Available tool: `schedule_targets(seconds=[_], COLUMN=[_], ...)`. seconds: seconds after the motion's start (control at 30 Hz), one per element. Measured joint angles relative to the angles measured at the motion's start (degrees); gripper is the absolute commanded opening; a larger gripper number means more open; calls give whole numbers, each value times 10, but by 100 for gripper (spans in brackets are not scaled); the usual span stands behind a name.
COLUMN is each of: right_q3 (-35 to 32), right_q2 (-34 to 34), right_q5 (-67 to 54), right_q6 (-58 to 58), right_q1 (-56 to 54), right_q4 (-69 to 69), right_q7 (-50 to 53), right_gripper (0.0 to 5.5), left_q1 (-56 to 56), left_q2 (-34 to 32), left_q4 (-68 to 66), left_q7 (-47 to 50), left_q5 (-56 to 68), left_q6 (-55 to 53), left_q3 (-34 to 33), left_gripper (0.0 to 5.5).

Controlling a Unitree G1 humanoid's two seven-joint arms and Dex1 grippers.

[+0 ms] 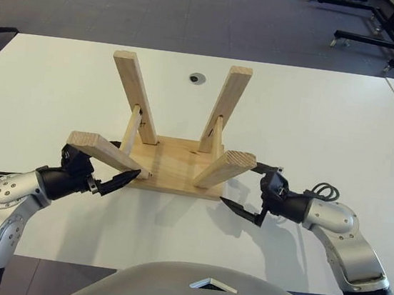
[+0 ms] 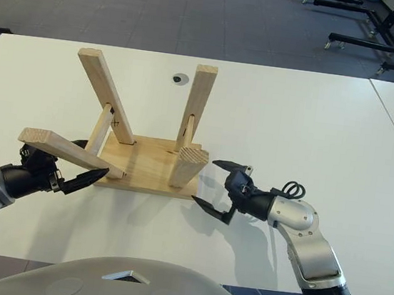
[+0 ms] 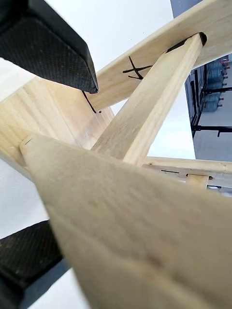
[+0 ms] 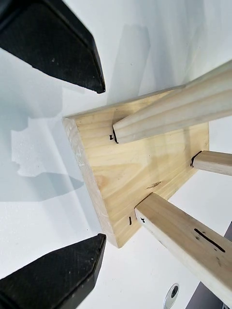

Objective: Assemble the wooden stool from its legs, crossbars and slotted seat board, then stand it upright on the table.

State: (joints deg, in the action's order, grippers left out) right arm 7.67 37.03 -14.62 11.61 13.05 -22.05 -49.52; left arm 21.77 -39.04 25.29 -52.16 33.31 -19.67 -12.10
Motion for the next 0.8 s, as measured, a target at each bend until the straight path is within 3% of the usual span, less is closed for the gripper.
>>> schedule_targets(seconds=[0.3,0.47,0.57,0.8], right_q3=[85,73,67,76], right_q2=[-77,-71,-75,-91], right_q5=[-13,-12,-11,2], right_q6=[-7,-80,-137,-214], right_q1=[-29,-31,-57,-95], right_q4=[39,132,200,276], right_q7=[-10,-49,-73,-98], right_gripper=[537,537,540,540], left_q1=[-69,-65,-56,-53], left_q2=[-20,-20,-18,-14], left_q4=[-52,-56,-56,-78], left_q7=[-37,-40,-40,-49], left_q5=[-4,-11,-17,-36], left_q6=[-12,-4,2,13], left_q3=[14,20,26,54], left_gripper=[435,435,397,397])
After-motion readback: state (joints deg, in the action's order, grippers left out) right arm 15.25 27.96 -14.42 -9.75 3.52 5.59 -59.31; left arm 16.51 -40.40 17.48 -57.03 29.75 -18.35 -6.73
